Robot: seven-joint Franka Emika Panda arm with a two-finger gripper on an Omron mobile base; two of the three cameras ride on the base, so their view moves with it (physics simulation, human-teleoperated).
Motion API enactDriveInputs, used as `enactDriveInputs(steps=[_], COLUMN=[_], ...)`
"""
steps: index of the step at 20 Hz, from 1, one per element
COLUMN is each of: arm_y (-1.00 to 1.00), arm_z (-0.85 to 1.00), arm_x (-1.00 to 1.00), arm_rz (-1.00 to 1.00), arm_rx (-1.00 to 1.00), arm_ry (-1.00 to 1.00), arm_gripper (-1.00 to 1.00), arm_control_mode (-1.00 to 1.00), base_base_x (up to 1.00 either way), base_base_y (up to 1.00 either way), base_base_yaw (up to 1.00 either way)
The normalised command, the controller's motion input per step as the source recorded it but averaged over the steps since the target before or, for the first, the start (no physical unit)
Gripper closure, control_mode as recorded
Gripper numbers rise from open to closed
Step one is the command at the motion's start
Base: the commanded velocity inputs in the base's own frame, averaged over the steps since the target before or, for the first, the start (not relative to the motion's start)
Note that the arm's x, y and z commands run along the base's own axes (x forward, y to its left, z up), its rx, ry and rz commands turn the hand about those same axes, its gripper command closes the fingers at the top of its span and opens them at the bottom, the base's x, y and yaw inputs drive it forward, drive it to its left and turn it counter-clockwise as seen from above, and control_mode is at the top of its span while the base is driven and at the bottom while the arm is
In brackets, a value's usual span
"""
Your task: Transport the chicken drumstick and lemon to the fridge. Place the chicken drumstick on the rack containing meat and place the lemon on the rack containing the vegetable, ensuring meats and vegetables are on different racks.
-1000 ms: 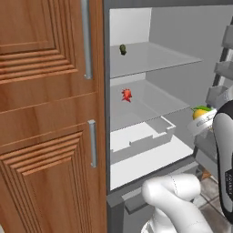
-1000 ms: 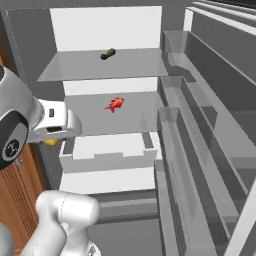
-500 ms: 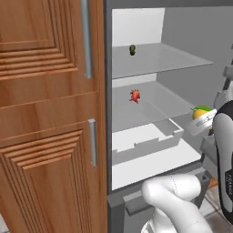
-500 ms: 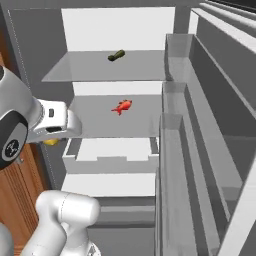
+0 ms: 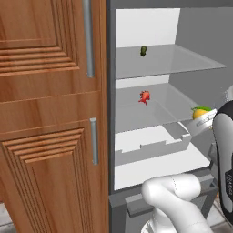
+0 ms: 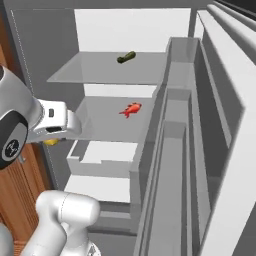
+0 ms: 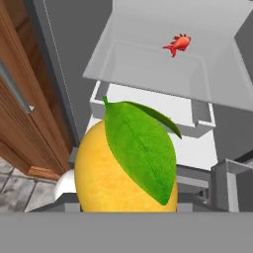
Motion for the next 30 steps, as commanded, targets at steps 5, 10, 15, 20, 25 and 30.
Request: enactDriveInputs(steps=[5,10,15,20,25,30], arm_y=[-0.03,-0.03,-0.05,-0.31,-0.07,0.01], arm_z=[0.01,0.11,0.31,0.38,0.29,0.13], arm_x=[0.13,0.15,0.00,0.08,0.30,0.44], arm_rz=[0.06,0.05,0.00,0.00,0.00,0.00], arm_rx=[0.00,0.00,0.00,0.07,0.04,0.00], arm_ry=[0.00,0.00,-0.06,-0.04,-0.07,-0.13], arm_gripper=[1.00,1.00,1.00,1.00,1.00,1.00], arm_control_mode=[-1.00,-1.00,-1.00,-1.00,-1.00,-1.00], base_base_x=[0.30,0.00,0.00,0.00,0.00,0.00], base_base_y=[-0.06,0.00,0.00,0.00,0.00,0.00], base_base_yaw=[0.13,0.00,0.00,0.00,0.00,0.00])
